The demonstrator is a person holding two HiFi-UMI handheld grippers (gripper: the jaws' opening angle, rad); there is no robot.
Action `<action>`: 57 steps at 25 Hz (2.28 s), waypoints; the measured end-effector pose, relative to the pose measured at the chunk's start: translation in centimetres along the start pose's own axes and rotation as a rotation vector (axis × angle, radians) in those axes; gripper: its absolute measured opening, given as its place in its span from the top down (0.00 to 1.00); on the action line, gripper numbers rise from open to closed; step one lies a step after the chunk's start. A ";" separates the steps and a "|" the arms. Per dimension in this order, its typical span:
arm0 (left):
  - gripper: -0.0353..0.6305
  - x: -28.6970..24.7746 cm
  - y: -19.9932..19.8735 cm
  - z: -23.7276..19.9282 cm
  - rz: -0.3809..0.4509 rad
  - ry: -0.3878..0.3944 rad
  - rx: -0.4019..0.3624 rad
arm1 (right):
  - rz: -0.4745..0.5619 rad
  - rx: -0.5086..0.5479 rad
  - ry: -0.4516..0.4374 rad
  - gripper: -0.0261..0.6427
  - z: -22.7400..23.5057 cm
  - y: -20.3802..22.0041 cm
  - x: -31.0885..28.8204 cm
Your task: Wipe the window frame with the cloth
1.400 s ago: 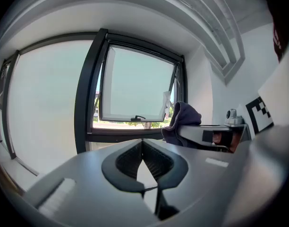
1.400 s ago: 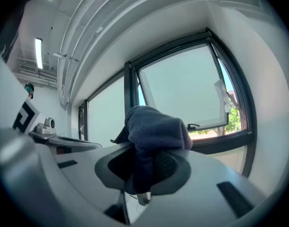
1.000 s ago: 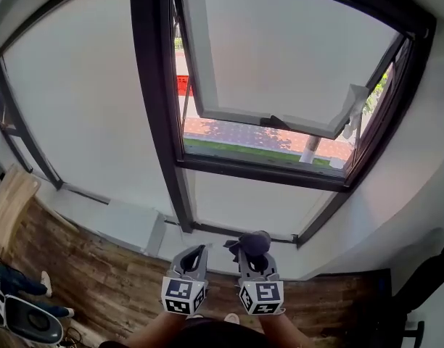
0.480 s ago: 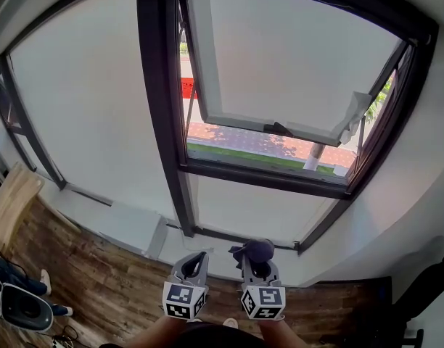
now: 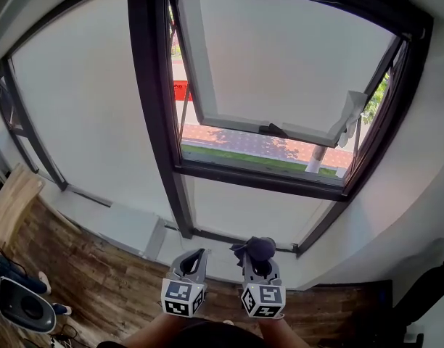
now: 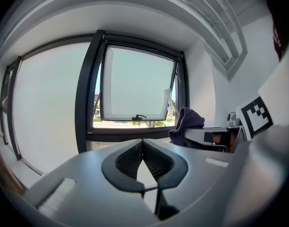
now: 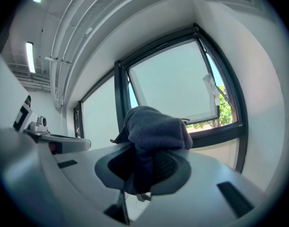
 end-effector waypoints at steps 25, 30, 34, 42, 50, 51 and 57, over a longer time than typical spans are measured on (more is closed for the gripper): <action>0.94 -6.3 1.6 0.7 0.019 -0.033 0.022 | -0.012 0.045 -0.135 0.84 2.8 1.2 -4.4; 0.94 -9.7 1.5 0.9 0.007 -0.002 0.017 | -0.029 0.039 -0.121 0.84 4.9 1.4 -6.5; 0.94 -12.1 1.1 0.0 0.008 0.004 0.021 | -0.031 0.041 -0.112 0.84 6.0 1.4 -8.8; 0.94 -17.1 0.9 -4.6 0.008 -0.033 0.041 | 0.001 0.002 -0.160 0.84 6.6 0.8 -15.6; 0.94 -21.9 -0.3 -11.9 0.029 -0.106 0.046 | -0.002 0.022 -0.231 0.84 5.0 1.1 -24.4; 0.94 -22.5 -0.5 -12.7 0.035 -0.112 0.057 | -0.004 0.012 -0.241 0.84 4.8 1.1 -25.4; 0.94 -24.8 -0.5 -16.6 0.052 -0.172 0.104 | 0.022 -0.035 -0.318 0.84 3.4 -0.3 -30.1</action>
Point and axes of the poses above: the fingertips, and each gripper's own axes: x backward along the fingers, z to its right, y out of its underside, the point moved 1 cm from there along x, backward along the fingers, and after that the axes turned 11 degrees about z, right-handed, at the moved point
